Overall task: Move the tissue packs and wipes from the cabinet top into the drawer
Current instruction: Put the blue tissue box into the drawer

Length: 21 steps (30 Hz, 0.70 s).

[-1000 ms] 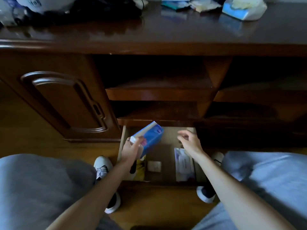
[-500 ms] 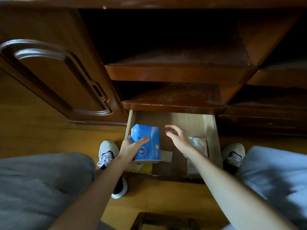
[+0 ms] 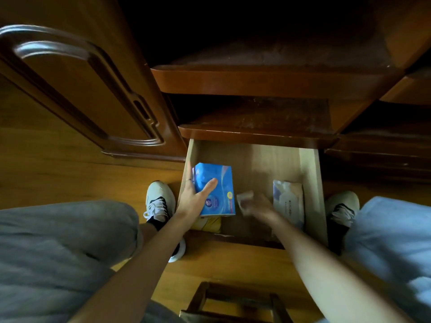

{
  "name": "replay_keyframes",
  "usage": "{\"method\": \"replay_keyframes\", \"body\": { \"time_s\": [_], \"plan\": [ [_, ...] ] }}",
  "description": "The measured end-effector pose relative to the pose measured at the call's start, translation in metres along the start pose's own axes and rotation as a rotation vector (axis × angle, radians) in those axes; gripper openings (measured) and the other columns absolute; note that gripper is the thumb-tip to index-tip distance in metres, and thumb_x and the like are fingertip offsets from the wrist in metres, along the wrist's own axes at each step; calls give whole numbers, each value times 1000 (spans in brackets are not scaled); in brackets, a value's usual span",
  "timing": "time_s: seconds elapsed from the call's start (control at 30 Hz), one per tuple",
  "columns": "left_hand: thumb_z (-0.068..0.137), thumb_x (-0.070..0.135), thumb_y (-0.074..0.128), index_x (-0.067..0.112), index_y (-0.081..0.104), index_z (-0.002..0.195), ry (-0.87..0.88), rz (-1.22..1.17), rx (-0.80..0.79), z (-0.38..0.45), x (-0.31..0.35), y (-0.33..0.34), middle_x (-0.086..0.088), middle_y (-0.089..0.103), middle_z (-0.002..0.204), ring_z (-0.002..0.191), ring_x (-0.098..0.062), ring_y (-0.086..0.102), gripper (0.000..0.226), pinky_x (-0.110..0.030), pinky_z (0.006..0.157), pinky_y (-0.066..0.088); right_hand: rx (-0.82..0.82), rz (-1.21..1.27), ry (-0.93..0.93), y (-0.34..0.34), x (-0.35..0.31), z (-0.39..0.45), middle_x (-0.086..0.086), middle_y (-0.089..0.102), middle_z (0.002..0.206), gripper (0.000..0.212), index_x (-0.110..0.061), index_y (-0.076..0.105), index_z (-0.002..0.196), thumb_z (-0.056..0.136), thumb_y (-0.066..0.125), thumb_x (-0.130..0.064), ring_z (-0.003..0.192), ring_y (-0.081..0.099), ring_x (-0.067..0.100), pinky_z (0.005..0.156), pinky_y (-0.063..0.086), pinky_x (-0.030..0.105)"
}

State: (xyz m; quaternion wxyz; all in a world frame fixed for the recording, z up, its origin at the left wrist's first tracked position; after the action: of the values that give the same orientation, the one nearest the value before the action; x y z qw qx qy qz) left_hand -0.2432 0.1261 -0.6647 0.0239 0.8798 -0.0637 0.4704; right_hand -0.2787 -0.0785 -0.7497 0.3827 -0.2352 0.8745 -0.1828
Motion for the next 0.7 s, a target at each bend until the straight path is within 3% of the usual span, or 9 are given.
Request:
{"method": "replay_keyframes", "body": {
  "time_s": [0.07, 0.1, 0.2, 0.33, 0.4, 0.47, 0.57, 0.63, 0.7],
  "plan": [
    [96, 32, 68, 49, 11, 157, 43, -13, -78, 1, -2, 13, 6, 69, 122, 103, -20, 75, 86, -43, 83, 63, 67, 582, 213, -15, 1, -11, 8, 68, 85, 14, -11, 65, 83, 95, 62, -18, 68, 70, 19, 63, 57, 30],
    [97, 32, 66, 54, 8, 156, 49, -31, -119, 2, -3, 20, 9, 68, 122, 103, -18, 75, 86, -38, 78, 63, 37, 799, 247, -21, -1, -18, 8, 69, 86, 12, -14, 65, 87, 96, 58, -19, 67, 69, 18, 61, 56, 29],
    [100, 33, 61, 51, 11, 157, 5, -92, -192, 7, -10, 39, 3, 68, 122, 100, -17, 75, 77, -30, 70, 62, -229, 1095, 145, -30, -12, -41, 12, 75, 108, 21, -15, 69, 111, 97, 57, -24, 94, 74, 27, 80, 57, 40],
    [104, 38, 52, 37, 16, 158, -85, -56, -319, 8, -18, 61, -1, 73, 112, 94, -15, 76, 64, -27, 68, 61, -402, 1087, -4, -38, -12, -65, 14, 70, 130, 39, -15, 61, 134, 98, 66, -29, 118, 68, 33, 94, 59, 43],
    [105, 42, 48, 35, 11, 161, -3, 237, -340, 5, -17, 62, -1, 62, 133, 111, -14, 70, 67, -32, 82, 61, -318, 965, -17, -40, -4, -65, 13, 71, 127, 41, -14, 61, 134, 96, 69, -25, 114, 70, 31, 92, 60, 43],
    [104, 42, 49, 28, 23, 160, 190, 678, -202, 10, -16, 50, 0, 45, 153, 134, -17, 50, 63, -40, 104, 51, -134, 847, 50, -42, 9, -58, 11, 75, 120, 36, -15, 63, 129, 95, 71, -23, 101, 75, 24, 76, 62, 35],
    [101, 39, 53, 26, 46, 149, 275, 972, 29, 17, -16, 14, -1, 47, 150, 137, -22, 42, 50, -40, 107, 42, 137, 739, 97, -45, 27, -44, 8, 77, 109, 38, -16, 63, 122, 88, 78, -18, 89, 77, 20, 65, 60, 32],
    [102, 35, 51, 23, 49, 147, 230, 1053, 36, 20, -22, -5, -4, 49, 148, 136, -24, 42, 47, -40, 108, 41, 155, 711, 122, -39, 32, -36, 4, 78, 103, 37, -20, 64, 118, 85, 80, -20, 88, 77, 19, 66, 59, 33],
    [102, 32, 51, 20, 48, 149, 214, 1098, -9, 18, -30, -12, -5, 48, 149, 137, -26, 40, 48, -39, 111, 36, 38, 665, 163, -25, 32, -29, 3, 76, 110, 39, -24, 61, 119, 86, 80, -25, 94, 74, 18, 69, 57, 34]
  ]
}}
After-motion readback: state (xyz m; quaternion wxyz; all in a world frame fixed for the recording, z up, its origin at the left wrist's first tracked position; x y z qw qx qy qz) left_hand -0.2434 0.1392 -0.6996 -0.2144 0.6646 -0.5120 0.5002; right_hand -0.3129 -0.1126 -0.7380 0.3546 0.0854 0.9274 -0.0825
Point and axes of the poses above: each hand's wrist, its own z-axis towards the middle knuckle, its own y-axis out of the palm, x = y × z, the point moved 4 cm from there along z, towards the middle knuckle
